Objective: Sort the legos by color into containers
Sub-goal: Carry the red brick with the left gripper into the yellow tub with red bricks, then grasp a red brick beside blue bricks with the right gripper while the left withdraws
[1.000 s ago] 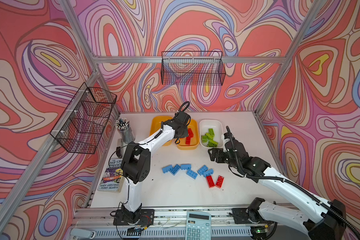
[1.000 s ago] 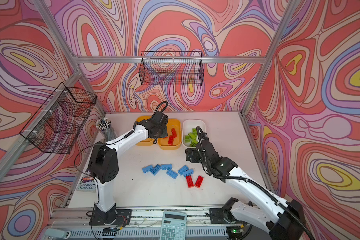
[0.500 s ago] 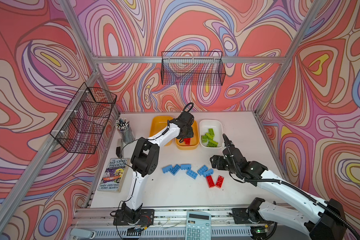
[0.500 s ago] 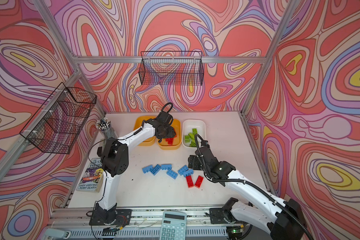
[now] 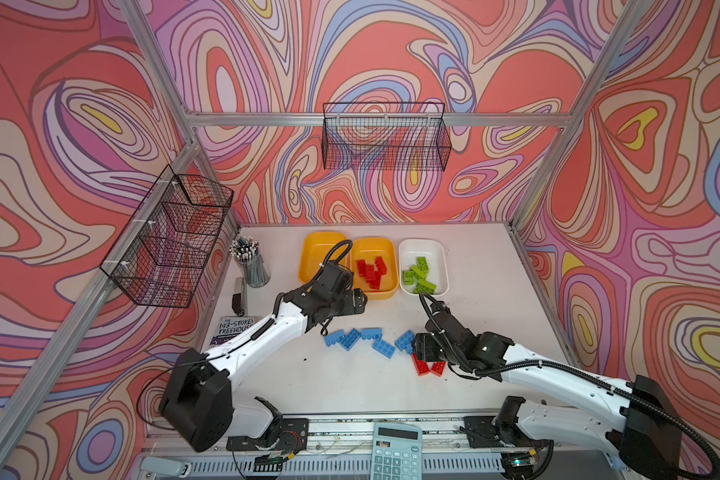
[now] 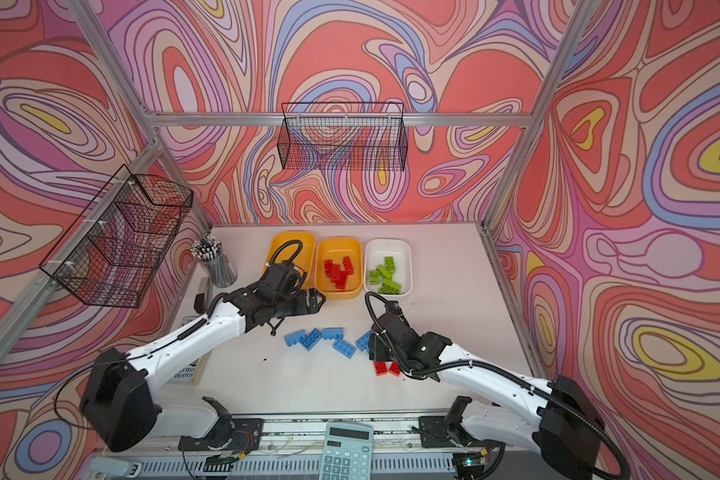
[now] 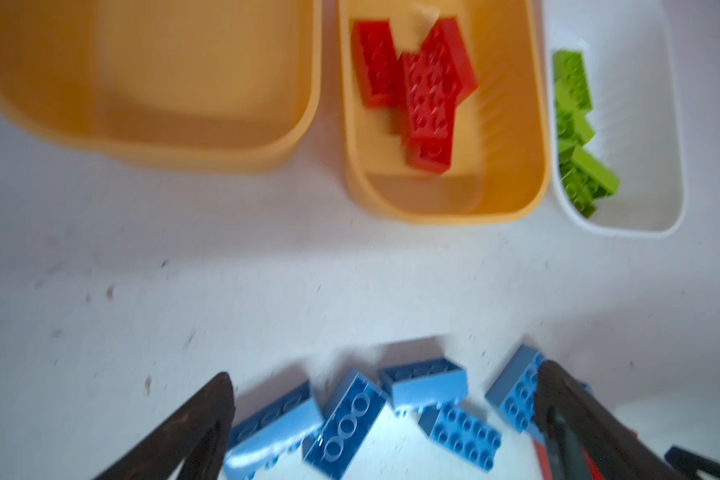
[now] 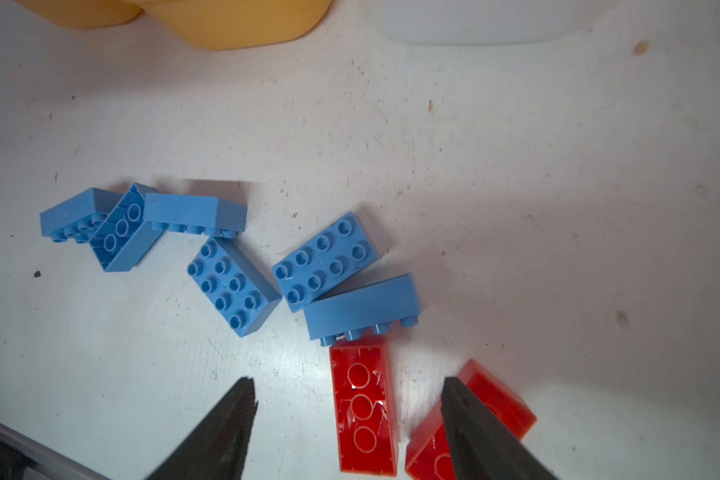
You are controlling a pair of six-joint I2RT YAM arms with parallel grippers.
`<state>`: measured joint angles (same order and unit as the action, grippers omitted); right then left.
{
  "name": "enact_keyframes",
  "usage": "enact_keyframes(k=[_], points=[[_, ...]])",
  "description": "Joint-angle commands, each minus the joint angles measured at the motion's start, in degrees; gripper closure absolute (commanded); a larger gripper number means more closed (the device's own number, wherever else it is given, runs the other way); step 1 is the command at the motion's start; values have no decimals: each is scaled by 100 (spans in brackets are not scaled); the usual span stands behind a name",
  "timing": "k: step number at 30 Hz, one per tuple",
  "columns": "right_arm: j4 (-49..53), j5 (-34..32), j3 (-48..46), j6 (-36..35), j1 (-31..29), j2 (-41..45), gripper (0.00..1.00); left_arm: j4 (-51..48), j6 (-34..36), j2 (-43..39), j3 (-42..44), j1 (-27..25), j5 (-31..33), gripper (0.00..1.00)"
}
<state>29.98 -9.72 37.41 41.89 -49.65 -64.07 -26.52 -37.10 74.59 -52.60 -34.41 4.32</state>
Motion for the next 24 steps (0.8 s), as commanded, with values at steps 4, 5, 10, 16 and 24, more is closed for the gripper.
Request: enact_keyframes(k=[4, 5, 10, 16, 24], points=[[-189, 116, -101, 133, -204, -528, 30, -442, -692, -1809, 1353, -70, 463, 0], [-206, 121, -118, 151, -226, -612, 31, -519, -755, -2086, 1502, -66, 473, 0], [-230, 127, -206, 251, -271, -804, 36, -803, -921, -3007, 1857, -74, 564, 0], [-408, 162, -347, 383, -322, -985, 43, -826, -909, -3141, 1885, -74, 584, 0], [-706, 174, -373, 600, -534, -1418, 65, -580, -878, -2853, 1925, -74, 403, 0]])
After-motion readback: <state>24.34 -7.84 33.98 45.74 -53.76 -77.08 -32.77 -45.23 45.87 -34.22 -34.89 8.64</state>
